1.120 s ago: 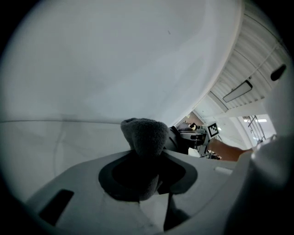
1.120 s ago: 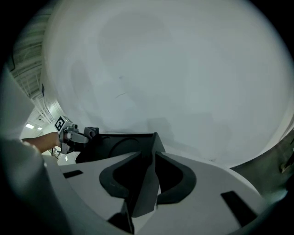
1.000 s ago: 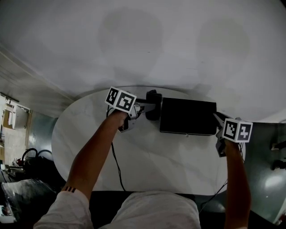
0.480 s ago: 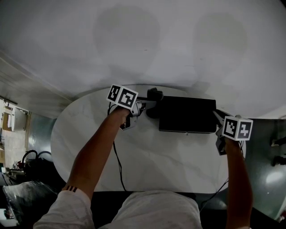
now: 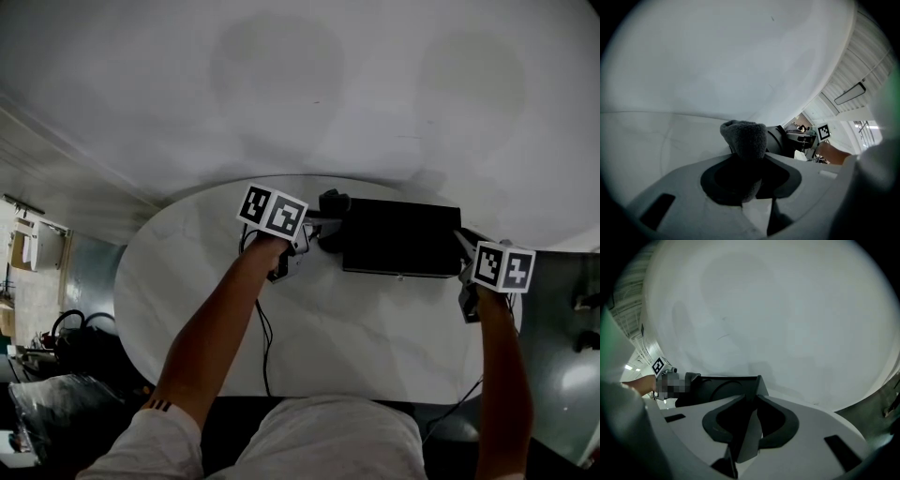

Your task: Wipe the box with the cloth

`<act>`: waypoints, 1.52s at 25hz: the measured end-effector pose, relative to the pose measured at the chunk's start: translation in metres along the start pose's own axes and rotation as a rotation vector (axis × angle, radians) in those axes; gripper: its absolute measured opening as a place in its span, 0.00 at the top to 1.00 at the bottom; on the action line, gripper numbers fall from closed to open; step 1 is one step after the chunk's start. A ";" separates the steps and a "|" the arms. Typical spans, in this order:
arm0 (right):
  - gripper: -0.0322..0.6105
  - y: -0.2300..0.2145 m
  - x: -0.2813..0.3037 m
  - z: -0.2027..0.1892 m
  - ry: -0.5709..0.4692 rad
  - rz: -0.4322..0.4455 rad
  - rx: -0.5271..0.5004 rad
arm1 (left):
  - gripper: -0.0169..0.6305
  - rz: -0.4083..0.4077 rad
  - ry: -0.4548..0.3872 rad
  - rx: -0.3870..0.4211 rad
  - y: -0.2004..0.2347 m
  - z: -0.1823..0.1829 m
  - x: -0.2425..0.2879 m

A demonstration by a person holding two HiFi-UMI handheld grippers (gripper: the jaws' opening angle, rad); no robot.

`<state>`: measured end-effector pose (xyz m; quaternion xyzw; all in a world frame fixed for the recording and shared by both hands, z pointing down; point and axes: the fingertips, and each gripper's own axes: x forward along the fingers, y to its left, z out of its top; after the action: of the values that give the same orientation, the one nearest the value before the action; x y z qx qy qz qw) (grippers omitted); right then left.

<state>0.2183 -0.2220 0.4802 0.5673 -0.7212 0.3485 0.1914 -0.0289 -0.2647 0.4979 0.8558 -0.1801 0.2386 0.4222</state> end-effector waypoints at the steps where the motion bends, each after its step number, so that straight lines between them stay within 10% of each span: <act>1: 0.83 0.000 0.000 0.000 0.000 -0.001 0.000 | 0.79 0.000 0.005 0.000 -0.003 -0.003 -0.001; 25: 0.83 -0.003 0.001 0.001 -0.014 -0.006 0.000 | 0.79 -0.055 0.123 0.051 -0.052 -0.075 -0.025; 38: 0.83 -0.001 0.000 0.000 -0.030 0.021 0.013 | 0.79 0.083 -0.020 0.041 0.000 -0.004 -0.014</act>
<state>0.2191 -0.2221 0.4812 0.5660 -0.7277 0.3466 0.1731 -0.0415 -0.2601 0.4922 0.8583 -0.2147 0.2511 0.3926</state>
